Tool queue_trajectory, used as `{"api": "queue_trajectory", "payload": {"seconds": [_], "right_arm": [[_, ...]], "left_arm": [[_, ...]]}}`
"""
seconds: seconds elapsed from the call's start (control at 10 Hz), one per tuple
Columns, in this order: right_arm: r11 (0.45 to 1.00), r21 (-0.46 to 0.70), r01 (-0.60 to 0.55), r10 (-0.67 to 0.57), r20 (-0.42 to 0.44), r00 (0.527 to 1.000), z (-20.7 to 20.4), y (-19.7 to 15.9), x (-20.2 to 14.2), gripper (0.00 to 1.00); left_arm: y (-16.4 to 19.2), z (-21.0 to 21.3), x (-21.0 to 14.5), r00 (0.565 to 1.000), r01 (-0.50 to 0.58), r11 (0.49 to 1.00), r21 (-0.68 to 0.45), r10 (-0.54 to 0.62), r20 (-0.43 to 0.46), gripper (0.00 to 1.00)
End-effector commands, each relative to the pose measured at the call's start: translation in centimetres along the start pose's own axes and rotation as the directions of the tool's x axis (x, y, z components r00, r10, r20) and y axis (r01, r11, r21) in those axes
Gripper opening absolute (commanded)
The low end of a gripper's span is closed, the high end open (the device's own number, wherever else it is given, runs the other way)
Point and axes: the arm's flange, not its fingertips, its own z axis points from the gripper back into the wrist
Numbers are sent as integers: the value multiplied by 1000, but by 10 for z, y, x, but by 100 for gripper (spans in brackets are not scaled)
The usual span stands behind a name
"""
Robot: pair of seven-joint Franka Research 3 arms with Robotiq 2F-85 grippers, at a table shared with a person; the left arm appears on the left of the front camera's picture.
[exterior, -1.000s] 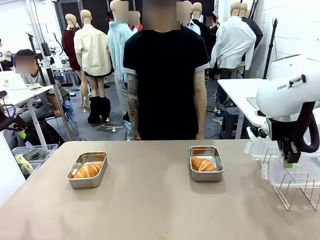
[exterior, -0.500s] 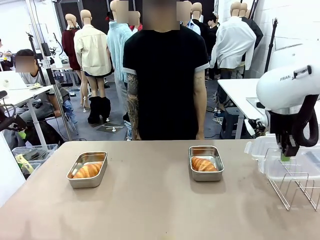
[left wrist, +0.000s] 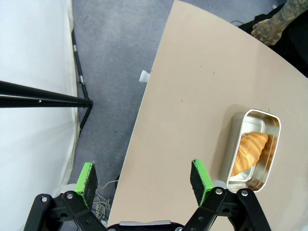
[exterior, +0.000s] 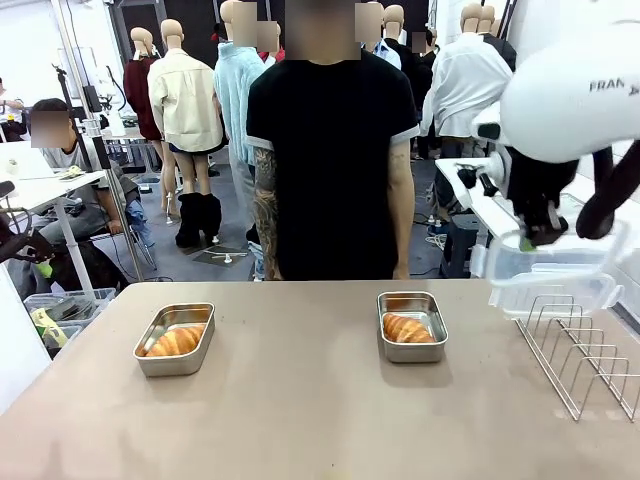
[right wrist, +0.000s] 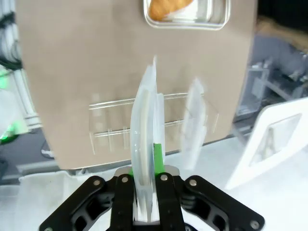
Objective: Place the bread in airtight containers.
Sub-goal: Release when the human grabs the Airtight Container lid, then pick up one Airtight Container lid and hand it to the human.
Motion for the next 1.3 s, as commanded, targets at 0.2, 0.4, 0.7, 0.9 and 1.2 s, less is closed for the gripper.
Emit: {"api": "queue_trajectory", "payload": {"seconds": [0.2, 0.4, 0.7, 0.9, 1.2], "right_arm": [[945, -225, -239, 275, 151, 949, 20, -81, 46, 0], [935, -241, -261, 309, 189, 932, 30, -124, 69, 0], [929, -263, -259, 323, 241, 915, 21, -185, 92, 0], [947, -209, -246, 296, 262, 918, 6, -212, 105, 0], [956, -175, -234, 275, 276, 921, -1, -224, 105, 0]], "left_arm": [[2, 1, -3, 1000, 2, 1000, 22, -2, 4, 100], [2, 1, -3, 1000, 2, 1000, 22, -2, 4, 100], [2, 1, -3, 1000, 2, 1000, 22, -2, 4, 100], [2, 1, -3, 1000, 2, 1000, 22, -2, 4, 100], [2, 1, -3, 1000, 2, 1000, 22, -2, 4, 100]]}}
